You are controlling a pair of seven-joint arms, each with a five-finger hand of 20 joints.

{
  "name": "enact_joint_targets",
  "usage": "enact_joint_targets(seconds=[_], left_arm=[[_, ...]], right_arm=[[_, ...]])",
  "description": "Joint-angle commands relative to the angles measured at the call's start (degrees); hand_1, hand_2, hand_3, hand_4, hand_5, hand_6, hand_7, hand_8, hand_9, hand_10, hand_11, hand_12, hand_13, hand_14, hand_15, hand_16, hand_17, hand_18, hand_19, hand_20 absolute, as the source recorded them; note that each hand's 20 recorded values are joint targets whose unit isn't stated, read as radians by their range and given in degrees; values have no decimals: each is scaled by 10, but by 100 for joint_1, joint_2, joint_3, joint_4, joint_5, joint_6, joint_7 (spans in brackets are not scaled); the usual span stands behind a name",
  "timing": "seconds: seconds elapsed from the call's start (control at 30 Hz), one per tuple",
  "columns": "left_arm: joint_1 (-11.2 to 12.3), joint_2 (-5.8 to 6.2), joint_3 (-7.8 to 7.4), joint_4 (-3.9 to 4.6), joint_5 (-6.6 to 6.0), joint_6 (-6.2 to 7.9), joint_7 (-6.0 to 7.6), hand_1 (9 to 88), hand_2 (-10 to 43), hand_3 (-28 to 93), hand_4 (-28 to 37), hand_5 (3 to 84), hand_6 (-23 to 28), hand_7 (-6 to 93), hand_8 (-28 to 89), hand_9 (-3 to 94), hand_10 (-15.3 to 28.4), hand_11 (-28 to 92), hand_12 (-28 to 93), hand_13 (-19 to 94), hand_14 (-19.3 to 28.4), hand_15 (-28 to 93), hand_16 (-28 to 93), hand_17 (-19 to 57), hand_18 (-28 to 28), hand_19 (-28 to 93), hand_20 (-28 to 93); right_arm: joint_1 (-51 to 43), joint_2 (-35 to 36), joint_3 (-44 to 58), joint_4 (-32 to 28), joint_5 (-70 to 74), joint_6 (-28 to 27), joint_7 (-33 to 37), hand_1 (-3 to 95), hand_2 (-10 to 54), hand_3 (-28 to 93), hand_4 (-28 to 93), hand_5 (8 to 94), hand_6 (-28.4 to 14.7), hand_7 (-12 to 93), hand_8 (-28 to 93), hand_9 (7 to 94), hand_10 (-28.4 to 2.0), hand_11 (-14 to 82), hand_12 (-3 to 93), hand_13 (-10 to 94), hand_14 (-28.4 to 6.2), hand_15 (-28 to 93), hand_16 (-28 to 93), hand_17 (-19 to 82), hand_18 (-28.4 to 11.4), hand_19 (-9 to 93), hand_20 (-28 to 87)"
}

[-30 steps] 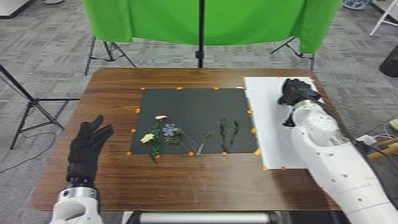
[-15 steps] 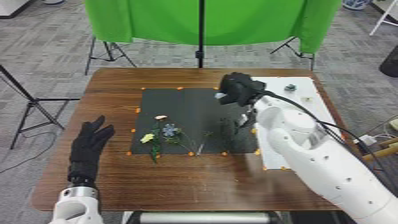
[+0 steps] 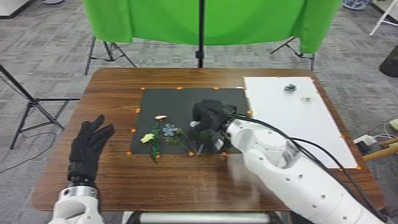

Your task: Arrange flowers

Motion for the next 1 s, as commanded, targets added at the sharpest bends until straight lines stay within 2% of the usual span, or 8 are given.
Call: enact_joint_targets(seconds=[0.03,0.2,0.53,0.6,0.7,0.8,0.9,1.0], left_arm=[[89,-9,-5,27,-36,-44,1,167,76,603,-283,399,36,62,-57,458,124,136,112,353,147,103,41,37,126,47,194],[100,-24,-1,26,-29,-63,-3,165,72,609,-283,397,36,60,-57,458,124,136,113,352,148,103,41,37,126,48,195],[117,-53,-4,11,-17,-49,14,168,68,614,-283,396,36,59,-56,458,125,136,113,353,146,103,41,37,126,48,194],[105,-62,-5,9,-14,-47,24,167,68,617,-283,395,36,59,-56,458,125,136,113,353,146,103,41,37,126,48,194],[90,-50,-18,15,0,-49,26,169,68,612,-283,395,36,59,-56,458,125,136,112,352,146,103,41,37,126,48,194],[90,-42,-57,17,7,-52,20,169,67,614,-283,394,35,60,-56,457,125,135,112,353,146,103,41,37,127,48,194],[135,-73,-86,-4,-7,15,49,167,65,621,-283,394,35,61,-56,458,125,136,113,353,146,103,41,37,127,48,194],[169,-74,-94,-16,16,4,26,171,62,625,-283,395,36,61,-56,457,124,135,113,353,146,103,41,37,126,49,194]], right_arm=[[-30,8,91,31,-62,6,-55,544,-95,544,-139,678,9,204,67,844,-121,210,355,937,-3,583,355,702,-79,932,570],[-42,18,144,-11,11,-28,-29,450,-95,622,-183,649,15,199,-91,822,-130,279,267,935,-4,584,356,700,-81,932,570],[-14,57,416,-189,96,-274,20,390,-95,612,-197,614,10,171,-92,814,-137,291,263,932,-8,588,355,696,-87,932,576],[-2,90,628,-315,149,-128,79,365,-95,594,-202,608,8,165,-93,814,-139,292,264,930,-11,588,355,693,-89,932,577],[36,179,1106,-381,75,417,275,337,-95,586,-198,608,5,155,-88,813,-141,292,265,927,-17,587,355,687,-95,932,578],[106,312,1639,-248,-119,525,743,331,-95,607,-171,626,3,159,-83,799,-147,275,262,892,-42,585,353,636,-122,932,568],[169,408,2105,74,-304,351,1201,333,-95,621,-151,631,0,165,-79,752,-150,232,251,861,-56,589,348,597,-137,932,556],[155,390,2578,430,-527,-32,1541,334,-95,622,-146,613,-12,151,-75,698,-166,175,231,831,-68,597,343,575,-146,932,549]])
